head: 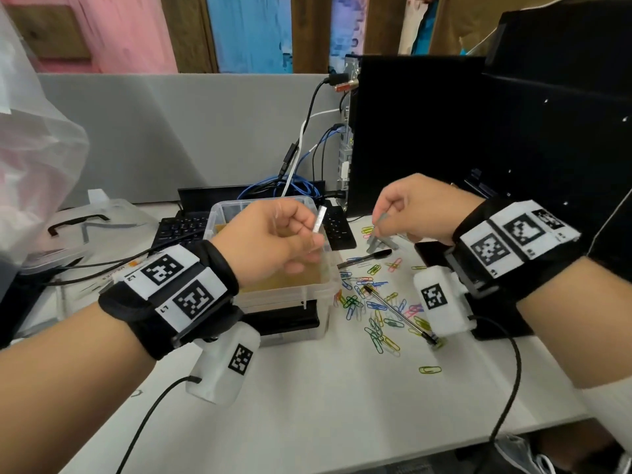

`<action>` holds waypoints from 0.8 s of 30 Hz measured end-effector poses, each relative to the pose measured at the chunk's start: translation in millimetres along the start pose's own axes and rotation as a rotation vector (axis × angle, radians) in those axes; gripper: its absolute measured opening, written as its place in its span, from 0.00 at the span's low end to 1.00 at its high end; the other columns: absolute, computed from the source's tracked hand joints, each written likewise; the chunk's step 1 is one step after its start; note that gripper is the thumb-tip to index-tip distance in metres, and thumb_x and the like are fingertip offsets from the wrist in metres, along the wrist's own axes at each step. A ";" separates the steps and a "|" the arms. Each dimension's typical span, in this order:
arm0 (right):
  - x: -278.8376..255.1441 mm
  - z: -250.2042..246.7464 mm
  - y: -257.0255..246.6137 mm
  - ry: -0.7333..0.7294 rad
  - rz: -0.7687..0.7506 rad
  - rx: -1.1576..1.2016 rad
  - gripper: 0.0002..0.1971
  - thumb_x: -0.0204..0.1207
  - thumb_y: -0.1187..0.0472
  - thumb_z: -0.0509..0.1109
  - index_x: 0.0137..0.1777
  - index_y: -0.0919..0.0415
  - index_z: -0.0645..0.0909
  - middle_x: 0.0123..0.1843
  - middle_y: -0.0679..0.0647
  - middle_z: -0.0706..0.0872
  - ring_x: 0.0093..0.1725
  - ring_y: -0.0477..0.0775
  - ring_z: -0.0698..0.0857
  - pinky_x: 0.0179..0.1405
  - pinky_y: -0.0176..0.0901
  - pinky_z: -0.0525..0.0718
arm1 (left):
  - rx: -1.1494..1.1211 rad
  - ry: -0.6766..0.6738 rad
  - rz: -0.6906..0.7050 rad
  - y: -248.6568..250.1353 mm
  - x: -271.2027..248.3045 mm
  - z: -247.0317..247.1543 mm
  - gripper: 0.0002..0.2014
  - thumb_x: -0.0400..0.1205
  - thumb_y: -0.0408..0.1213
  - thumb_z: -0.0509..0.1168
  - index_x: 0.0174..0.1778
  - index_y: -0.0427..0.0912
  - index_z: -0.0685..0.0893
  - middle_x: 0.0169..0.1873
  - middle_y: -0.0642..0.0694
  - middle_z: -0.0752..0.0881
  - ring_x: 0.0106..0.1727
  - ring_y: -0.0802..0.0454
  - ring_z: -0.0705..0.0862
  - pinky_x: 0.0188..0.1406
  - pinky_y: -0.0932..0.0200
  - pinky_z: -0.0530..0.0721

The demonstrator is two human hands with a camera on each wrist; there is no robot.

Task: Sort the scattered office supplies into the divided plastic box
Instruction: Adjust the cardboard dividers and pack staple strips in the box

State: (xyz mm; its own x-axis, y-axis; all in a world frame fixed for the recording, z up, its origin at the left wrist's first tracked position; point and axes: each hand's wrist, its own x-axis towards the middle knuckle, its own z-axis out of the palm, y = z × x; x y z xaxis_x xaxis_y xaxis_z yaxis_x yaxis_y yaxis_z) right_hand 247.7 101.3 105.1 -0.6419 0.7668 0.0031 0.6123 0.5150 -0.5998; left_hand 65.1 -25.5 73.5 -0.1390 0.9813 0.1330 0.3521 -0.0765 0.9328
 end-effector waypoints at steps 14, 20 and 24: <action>-3.3 42.2 -58.6 -0.326 -0.231 0.599 0.04 0.74 0.71 0.71 0.47 0.69 0.82 0.30 0.53 0.84 0.25 0.43 0.76 0.22 0.32 0.70 | -0.043 -0.018 0.007 -10.2 -28.1 -44.4 0.14 0.67 0.43 0.73 0.45 0.41 0.86 0.36 0.43 0.90 0.40 0.51 0.90 0.36 0.60 0.88; 8.4 59.0 -63.3 -0.264 -0.241 0.670 0.04 0.75 0.69 0.70 0.48 0.65 0.83 0.34 0.54 0.88 0.27 0.44 0.80 0.22 0.30 0.76 | -0.102 0.022 -0.024 -20.1 -35.3 -58.7 0.13 0.65 0.41 0.73 0.44 0.41 0.87 0.32 0.47 0.89 0.39 0.49 0.91 0.35 0.60 0.88; 17.1 68.4 -68.1 -0.246 -0.250 0.687 0.05 0.77 0.70 0.69 0.50 0.67 0.83 0.35 0.56 0.88 0.29 0.45 0.82 0.23 0.31 0.77 | -0.086 0.037 -0.043 -22.7 -36.9 -64.0 0.10 0.64 0.41 0.74 0.40 0.45 0.89 0.31 0.47 0.89 0.37 0.50 0.91 0.38 0.58 0.89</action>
State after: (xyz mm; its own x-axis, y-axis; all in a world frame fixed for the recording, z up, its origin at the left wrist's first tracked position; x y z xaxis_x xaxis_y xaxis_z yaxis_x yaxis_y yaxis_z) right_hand 163.4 53.2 91.3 -0.8569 0.5101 0.0742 0.0631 0.2467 -0.9670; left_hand 3.0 -71.4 68.9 -0.1869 0.9770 0.1025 0.2646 -0.0504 0.9630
